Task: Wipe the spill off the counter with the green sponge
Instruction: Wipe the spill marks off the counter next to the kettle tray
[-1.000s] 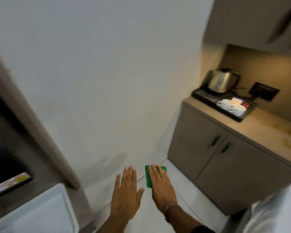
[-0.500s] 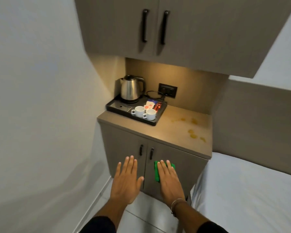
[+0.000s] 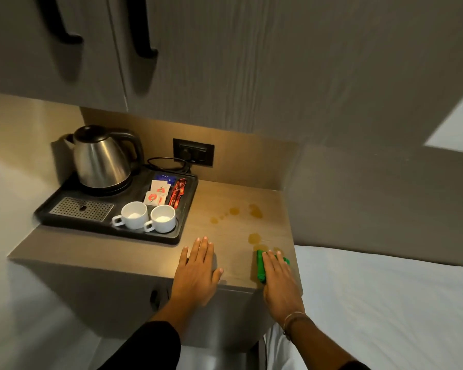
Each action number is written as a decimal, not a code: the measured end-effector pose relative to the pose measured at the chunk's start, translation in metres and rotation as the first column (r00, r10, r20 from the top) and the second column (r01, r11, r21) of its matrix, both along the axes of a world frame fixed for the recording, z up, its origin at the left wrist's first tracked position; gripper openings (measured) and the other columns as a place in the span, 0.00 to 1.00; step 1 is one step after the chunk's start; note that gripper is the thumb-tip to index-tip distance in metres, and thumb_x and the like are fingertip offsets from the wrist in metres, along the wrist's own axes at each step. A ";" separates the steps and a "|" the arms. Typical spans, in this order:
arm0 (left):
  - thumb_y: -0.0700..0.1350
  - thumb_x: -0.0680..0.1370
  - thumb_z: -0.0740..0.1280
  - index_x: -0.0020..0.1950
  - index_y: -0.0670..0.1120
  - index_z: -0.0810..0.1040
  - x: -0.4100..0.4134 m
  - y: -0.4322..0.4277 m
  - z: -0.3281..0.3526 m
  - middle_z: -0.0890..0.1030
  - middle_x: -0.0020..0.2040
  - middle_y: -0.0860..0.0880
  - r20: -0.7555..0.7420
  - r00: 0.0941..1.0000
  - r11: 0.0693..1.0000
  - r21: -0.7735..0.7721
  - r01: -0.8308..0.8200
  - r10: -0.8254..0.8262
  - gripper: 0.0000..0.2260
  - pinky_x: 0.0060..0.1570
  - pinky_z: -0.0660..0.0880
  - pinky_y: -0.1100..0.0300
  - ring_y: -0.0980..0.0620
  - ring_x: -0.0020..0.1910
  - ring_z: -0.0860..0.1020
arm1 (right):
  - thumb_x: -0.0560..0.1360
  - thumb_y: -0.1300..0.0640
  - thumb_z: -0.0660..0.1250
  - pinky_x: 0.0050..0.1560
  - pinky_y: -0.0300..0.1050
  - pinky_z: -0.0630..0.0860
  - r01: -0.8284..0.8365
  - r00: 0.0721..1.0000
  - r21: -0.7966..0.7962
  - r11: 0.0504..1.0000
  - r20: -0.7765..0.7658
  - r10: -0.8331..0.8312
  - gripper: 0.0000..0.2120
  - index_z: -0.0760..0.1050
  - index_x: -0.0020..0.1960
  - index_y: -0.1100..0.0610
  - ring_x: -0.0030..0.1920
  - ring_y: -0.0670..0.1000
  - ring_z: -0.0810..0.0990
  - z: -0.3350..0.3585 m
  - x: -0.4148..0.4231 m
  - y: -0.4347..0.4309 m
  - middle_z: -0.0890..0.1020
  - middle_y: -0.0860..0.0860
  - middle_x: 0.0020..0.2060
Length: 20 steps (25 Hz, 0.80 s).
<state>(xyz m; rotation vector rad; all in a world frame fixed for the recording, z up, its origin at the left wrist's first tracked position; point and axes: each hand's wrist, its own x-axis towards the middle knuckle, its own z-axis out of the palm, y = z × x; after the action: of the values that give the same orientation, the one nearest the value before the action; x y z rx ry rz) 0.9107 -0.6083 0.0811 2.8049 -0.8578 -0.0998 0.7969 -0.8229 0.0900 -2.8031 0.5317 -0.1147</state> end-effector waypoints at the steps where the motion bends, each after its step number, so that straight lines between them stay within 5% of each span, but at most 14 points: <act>1: 0.63 0.85 0.52 0.84 0.44 0.47 0.015 -0.004 -0.005 0.48 0.86 0.43 -0.017 1.000 1.000 0.007 0.008 -0.008 0.35 0.82 0.45 0.39 0.43 0.84 0.44 | 0.83 0.56 0.64 0.78 0.55 0.47 0.006 1.000 0.008 1.000 -0.029 -0.006 0.37 0.45 0.83 0.51 0.83 0.56 0.45 -0.003 0.012 -0.001 0.49 0.50 0.84; 9: 0.64 0.83 0.46 0.85 0.44 0.48 0.041 -0.009 -0.040 0.50 0.86 0.44 -0.032 0.999 0.999 -0.042 -0.011 0.009 0.35 0.82 0.47 0.36 0.44 0.84 0.45 | 0.84 0.62 0.56 0.77 0.45 0.26 -0.212 0.973 0.028 0.977 -0.085 0.214 0.37 0.32 0.78 0.46 0.82 0.51 0.35 -0.025 -0.013 -0.018 0.31 0.40 0.77; 14: 0.63 0.84 0.49 0.85 0.45 0.50 0.040 -0.008 -0.042 0.50 0.86 0.44 0.004 1.000 0.998 -0.064 -0.013 0.013 0.34 0.81 0.50 0.36 0.45 0.84 0.47 | 0.79 0.67 0.60 0.83 0.55 0.42 0.001 1.000 0.113 0.994 0.011 -0.002 0.36 0.50 0.82 0.55 0.83 0.54 0.45 -0.005 0.067 -0.049 0.51 0.50 0.83; 20: 0.65 0.84 0.46 0.85 0.44 0.48 0.048 -0.007 -0.044 0.48 0.86 0.45 0.000 0.999 0.998 -0.061 0.032 -0.032 0.35 0.81 0.46 0.37 0.47 0.84 0.43 | 0.76 0.62 0.56 0.83 0.53 0.39 -0.332 0.941 0.128 0.935 -0.027 0.338 0.42 0.41 0.80 0.36 0.82 0.45 0.39 -0.025 0.015 -0.054 0.39 0.34 0.81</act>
<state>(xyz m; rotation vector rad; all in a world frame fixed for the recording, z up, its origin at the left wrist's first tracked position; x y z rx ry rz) 0.9590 -0.6149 0.0375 2.7351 -0.8908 -0.0793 0.8121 -0.8767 0.0648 -2.7345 0.0606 0.0560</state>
